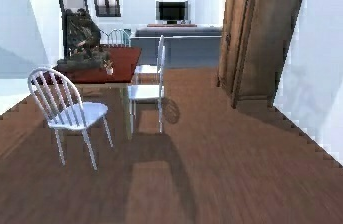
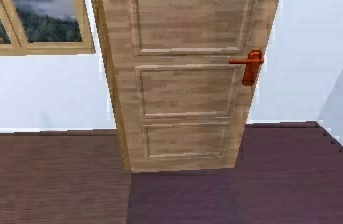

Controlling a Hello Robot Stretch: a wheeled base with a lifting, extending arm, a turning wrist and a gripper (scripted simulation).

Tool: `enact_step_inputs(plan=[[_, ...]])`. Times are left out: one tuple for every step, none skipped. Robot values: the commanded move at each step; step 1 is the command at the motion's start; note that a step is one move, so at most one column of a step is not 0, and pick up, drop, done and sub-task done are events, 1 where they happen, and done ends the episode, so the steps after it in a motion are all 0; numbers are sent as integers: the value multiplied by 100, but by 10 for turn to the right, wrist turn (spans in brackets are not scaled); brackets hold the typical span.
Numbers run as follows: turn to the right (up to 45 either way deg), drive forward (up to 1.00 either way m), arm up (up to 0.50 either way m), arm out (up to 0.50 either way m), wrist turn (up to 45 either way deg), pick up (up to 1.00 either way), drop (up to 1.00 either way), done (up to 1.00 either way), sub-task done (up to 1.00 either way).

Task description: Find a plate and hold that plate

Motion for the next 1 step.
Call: enact_step_inputs(plan=[[-60, 0, 0, 0, 0, 0, 0, 0, 0]])
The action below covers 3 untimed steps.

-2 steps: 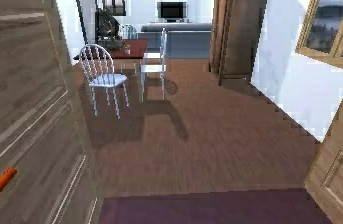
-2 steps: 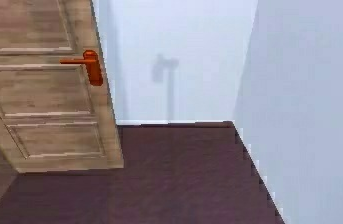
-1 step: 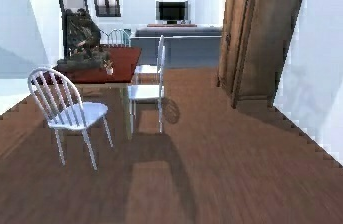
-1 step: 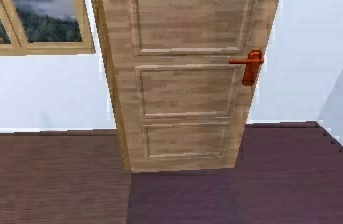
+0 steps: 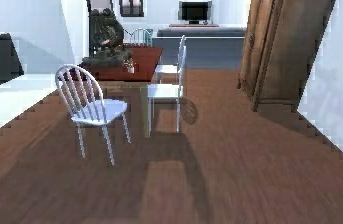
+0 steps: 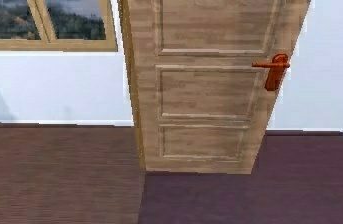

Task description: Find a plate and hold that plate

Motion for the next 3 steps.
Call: enact_step_inputs(plan=[[0, 35, 0, 0, 0, 0, 0, 0, 0], [-240, 0, 0, 0, 0, 0, 0, 0, 0], [0, 65, 0, 0, 0, 0, 0, 0, 0]])
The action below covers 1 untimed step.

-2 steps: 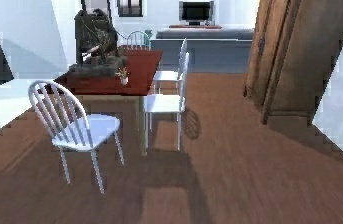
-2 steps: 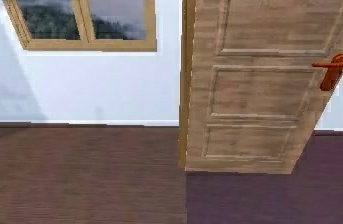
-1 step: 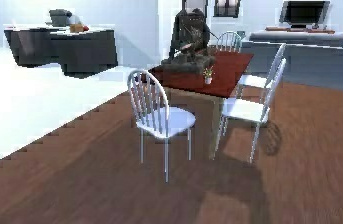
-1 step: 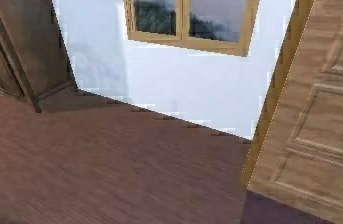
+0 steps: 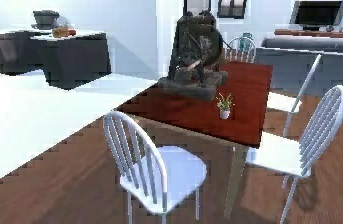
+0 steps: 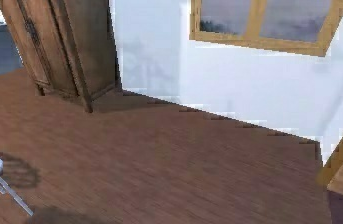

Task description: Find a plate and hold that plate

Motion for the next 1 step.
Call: enact_step_inputs(plan=[[-450, 0, 0, 0, 0, 0, 0, 0, 0]])
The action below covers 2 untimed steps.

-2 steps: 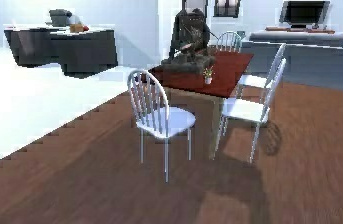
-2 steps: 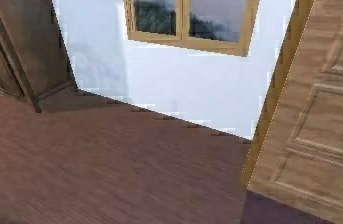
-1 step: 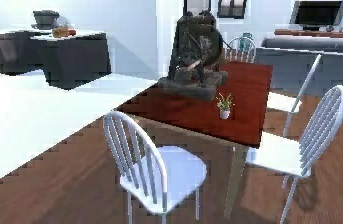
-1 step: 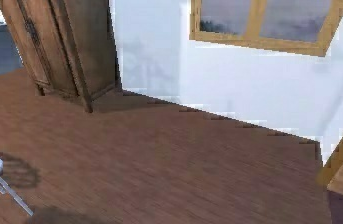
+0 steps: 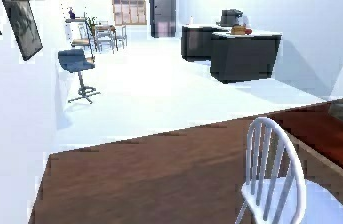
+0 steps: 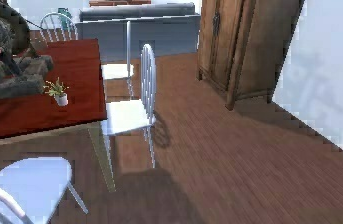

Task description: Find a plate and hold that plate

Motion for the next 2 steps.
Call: enact_step_inputs(plan=[[-150, 0, 0, 0, 0, 0, 0, 0, 0], [0, 75, 0, 0, 0, 0, 0, 0, 0]])
